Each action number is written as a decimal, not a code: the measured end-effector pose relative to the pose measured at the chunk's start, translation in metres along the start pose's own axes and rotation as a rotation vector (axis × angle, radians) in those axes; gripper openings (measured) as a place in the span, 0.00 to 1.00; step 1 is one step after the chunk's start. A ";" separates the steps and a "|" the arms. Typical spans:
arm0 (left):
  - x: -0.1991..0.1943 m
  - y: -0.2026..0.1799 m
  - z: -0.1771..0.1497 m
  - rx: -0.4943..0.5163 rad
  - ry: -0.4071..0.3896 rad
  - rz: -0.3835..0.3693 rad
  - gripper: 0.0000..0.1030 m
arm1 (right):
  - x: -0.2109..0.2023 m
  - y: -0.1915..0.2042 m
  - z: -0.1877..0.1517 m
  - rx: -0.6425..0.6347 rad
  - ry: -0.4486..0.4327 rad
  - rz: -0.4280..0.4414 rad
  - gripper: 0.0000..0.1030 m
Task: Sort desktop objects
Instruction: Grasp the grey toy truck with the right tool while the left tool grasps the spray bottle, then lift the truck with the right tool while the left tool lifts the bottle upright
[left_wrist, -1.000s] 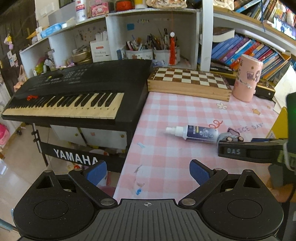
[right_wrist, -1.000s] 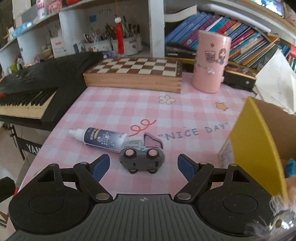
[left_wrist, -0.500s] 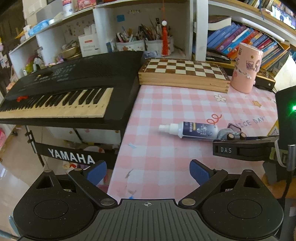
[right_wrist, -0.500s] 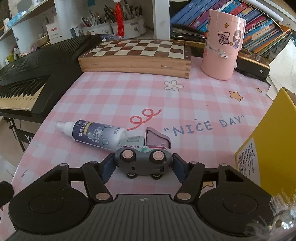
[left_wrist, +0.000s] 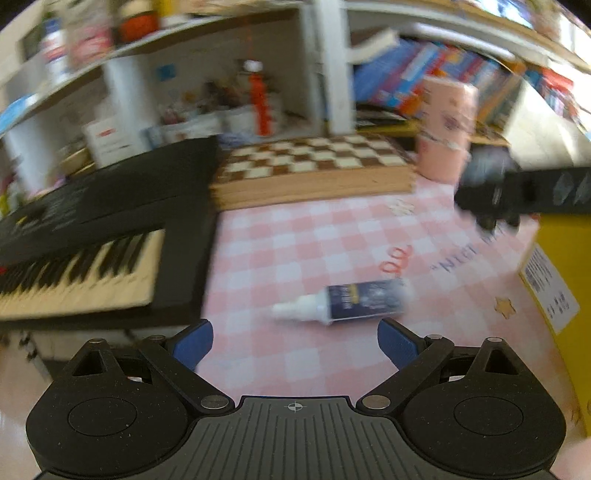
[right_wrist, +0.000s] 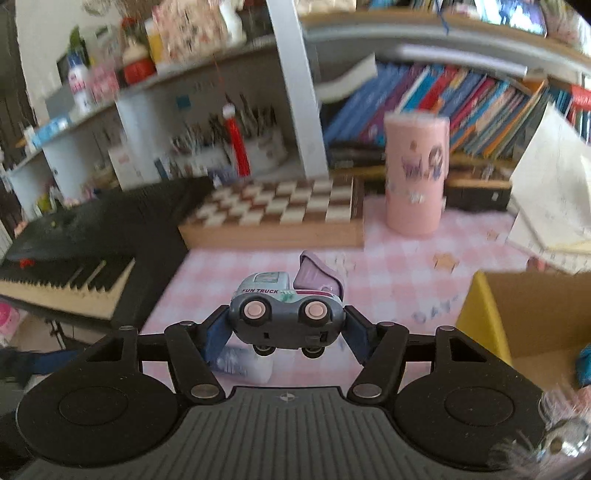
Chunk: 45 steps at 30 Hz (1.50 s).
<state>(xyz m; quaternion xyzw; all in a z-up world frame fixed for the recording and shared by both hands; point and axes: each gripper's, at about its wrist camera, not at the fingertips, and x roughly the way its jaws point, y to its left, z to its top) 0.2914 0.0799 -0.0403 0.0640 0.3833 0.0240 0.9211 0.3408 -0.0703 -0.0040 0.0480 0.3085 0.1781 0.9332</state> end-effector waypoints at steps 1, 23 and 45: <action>0.006 -0.004 0.002 0.028 0.014 -0.017 0.94 | -0.005 -0.001 0.002 -0.001 -0.018 -0.007 0.60; 0.092 -0.032 0.041 0.292 0.121 -0.213 0.62 | -0.020 -0.035 0.003 0.046 -0.031 -0.055 0.60; 0.052 -0.023 0.049 0.082 0.088 -0.267 0.30 | -0.015 -0.030 0.003 0.039 -0.003 -0.037 0.60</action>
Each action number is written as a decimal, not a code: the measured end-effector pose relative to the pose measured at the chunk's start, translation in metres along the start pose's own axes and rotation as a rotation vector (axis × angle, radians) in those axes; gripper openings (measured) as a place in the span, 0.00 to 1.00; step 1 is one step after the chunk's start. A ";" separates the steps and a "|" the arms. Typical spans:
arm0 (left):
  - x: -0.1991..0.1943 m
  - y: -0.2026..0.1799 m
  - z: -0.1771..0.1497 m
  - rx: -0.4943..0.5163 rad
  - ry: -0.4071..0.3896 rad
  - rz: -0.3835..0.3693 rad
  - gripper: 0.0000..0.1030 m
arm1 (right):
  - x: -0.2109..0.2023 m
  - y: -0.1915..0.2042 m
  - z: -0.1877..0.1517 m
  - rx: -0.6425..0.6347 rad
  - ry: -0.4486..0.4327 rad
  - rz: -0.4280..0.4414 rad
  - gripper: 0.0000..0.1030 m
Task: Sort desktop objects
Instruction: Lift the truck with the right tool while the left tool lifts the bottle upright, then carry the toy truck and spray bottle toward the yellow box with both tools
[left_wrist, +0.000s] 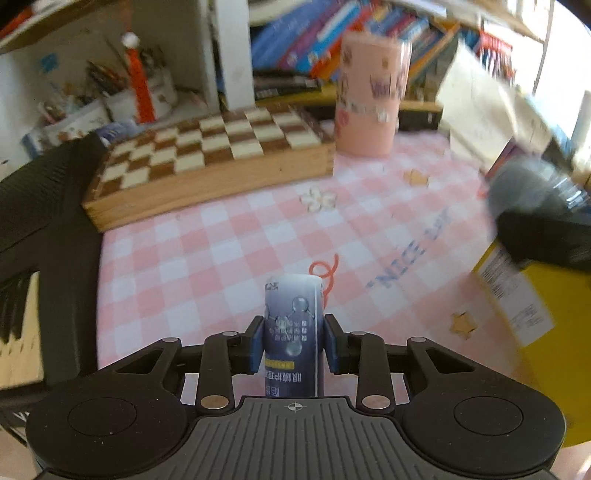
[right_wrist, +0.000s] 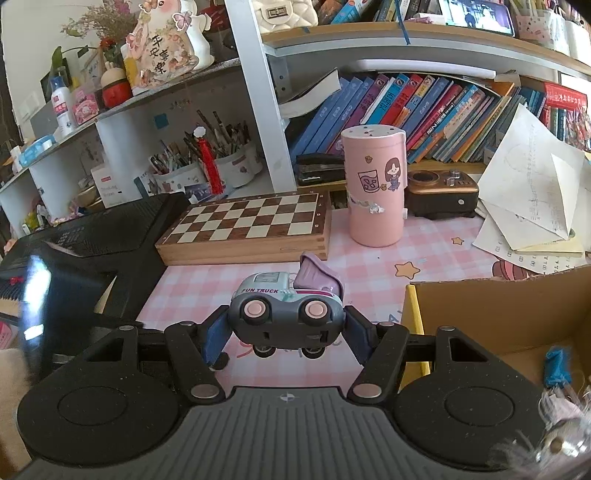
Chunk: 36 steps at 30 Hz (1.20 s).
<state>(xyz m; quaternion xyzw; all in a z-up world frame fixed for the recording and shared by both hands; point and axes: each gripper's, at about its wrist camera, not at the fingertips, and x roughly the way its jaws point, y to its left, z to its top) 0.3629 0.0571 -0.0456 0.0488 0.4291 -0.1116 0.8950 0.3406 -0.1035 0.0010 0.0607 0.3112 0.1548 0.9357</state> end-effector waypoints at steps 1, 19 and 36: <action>-0.008 -0.001 -0.001 -0.010 -0.015 -0.001 0.30 | -0.001 0.001 0.000 -0.001 0.001 0.000 0.60; -0.128 -0.006 -0.051 -0.214 -0.229 0.020 0.30 | -0.044 0.022 -0.026 -0.134 0.041 0.013 0.60; -0.195 -0.020 -0.109 -0.244 -0.292 0.037 0.30 | -0.105 0.052 -0.066 -0.239 0.028 0.007 0.60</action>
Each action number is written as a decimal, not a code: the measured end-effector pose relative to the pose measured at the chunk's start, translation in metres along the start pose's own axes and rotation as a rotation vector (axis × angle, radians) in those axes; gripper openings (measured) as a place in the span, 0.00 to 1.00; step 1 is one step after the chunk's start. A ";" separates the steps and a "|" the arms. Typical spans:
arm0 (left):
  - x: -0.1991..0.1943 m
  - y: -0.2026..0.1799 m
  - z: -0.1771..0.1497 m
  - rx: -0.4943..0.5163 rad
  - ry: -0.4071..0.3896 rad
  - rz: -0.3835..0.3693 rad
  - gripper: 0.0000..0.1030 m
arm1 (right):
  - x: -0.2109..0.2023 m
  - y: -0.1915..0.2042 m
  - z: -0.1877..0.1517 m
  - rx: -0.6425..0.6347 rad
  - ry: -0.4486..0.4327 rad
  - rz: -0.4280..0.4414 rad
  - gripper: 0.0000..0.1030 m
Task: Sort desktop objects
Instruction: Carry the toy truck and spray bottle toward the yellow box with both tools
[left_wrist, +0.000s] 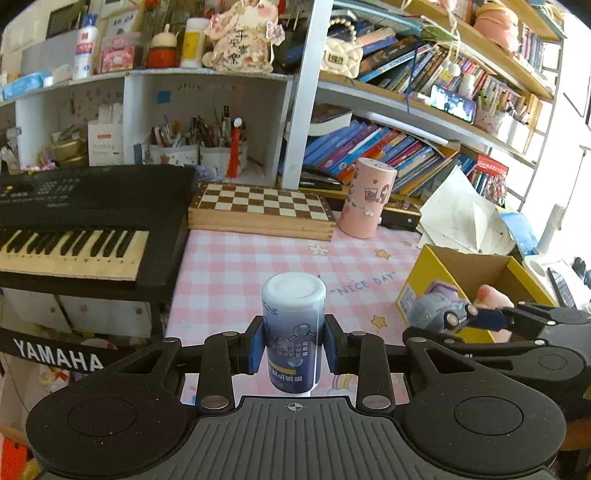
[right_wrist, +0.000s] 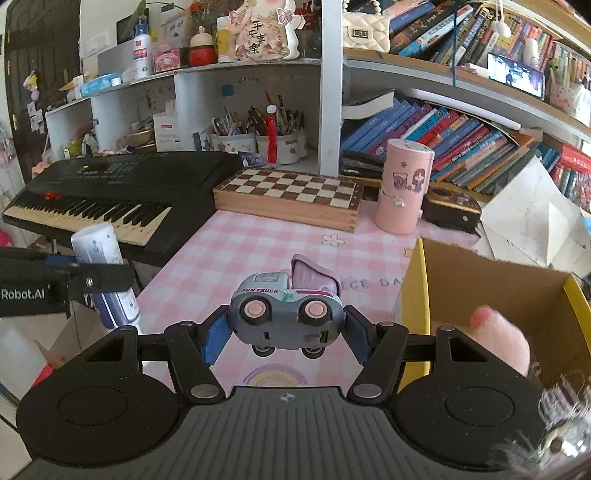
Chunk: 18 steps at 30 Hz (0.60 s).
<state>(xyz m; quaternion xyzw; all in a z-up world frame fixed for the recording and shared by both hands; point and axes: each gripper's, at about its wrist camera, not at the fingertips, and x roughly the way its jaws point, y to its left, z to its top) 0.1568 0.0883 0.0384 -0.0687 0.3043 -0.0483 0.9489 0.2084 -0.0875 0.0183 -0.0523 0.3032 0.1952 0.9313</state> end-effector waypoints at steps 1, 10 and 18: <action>-0.004 -0.001 -0.002 0.006 -0.004 -0.003 0.30 | -0.003 0.002 -0.003 0.008 0.004 -0.003 0.60; -0.042 0.000 -0.030 0.030 -0.001 -0.041 0.30 | -0.034 0.026 -0.031 0.041 0.025 -0.023 0.60; -0.074 0.005 -0.051 0.039 0.003 -0.074 0.30 | -0.064 0.046 -0.054 0.085 0.033 -0.047 0.60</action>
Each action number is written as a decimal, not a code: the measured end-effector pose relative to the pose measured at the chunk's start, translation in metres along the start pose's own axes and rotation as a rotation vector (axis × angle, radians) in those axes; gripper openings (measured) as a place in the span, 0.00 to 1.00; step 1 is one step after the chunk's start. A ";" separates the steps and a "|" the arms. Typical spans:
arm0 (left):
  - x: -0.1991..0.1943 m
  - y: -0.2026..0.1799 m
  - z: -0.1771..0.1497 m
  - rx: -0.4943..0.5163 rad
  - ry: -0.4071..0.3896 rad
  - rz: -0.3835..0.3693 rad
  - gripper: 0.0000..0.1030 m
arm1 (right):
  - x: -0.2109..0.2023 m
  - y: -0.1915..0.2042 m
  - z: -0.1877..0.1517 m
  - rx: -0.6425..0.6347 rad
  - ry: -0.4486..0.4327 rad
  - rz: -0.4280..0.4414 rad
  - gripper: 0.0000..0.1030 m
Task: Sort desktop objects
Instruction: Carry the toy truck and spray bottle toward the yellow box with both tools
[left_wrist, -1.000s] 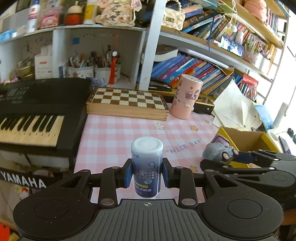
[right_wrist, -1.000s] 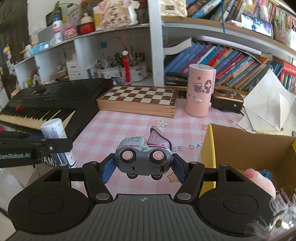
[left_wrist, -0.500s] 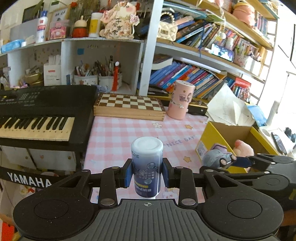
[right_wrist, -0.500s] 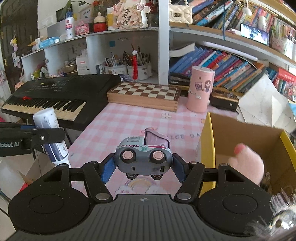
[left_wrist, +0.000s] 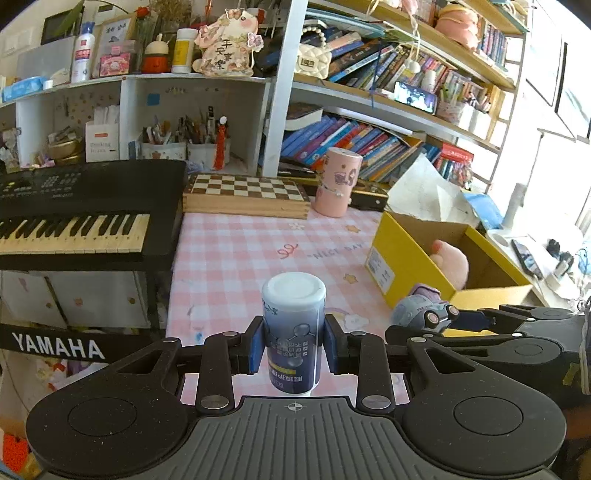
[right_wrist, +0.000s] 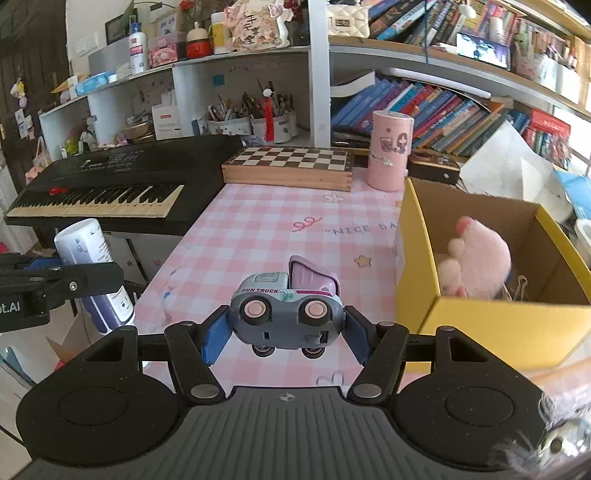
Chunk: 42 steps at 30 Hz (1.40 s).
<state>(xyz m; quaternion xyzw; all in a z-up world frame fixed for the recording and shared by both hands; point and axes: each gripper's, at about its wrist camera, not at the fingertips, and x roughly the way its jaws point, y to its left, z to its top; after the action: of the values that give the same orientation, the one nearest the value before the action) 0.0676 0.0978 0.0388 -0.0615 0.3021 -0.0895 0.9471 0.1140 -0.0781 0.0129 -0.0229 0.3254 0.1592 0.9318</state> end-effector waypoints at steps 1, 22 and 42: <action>-0.003 0.000 -0.002 0.001 0.000 -0.005 0.30 | -0.003 0.001 -0.002 0.006 0.001 -0.003 0.60; -0.018 -0.047 -0.037 0.066 0.057 -0.196 0.30 | -0.068 -0.015 -0.062 0.109 0.045 -0.139 0.60; 0.020 -0.134 -0.038 0.215 0.129 -0.400 0.30 | -0.117 -0.087 -0.101 0.295 0.053 -0.332 0.60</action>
<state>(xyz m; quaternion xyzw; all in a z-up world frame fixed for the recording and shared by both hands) 0.0434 -0.0394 0.0196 -0.0132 0.3325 -0.3109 0.8903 -0.0052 -0.2084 -0.0001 0.0563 0.3616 -0.0466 0.9295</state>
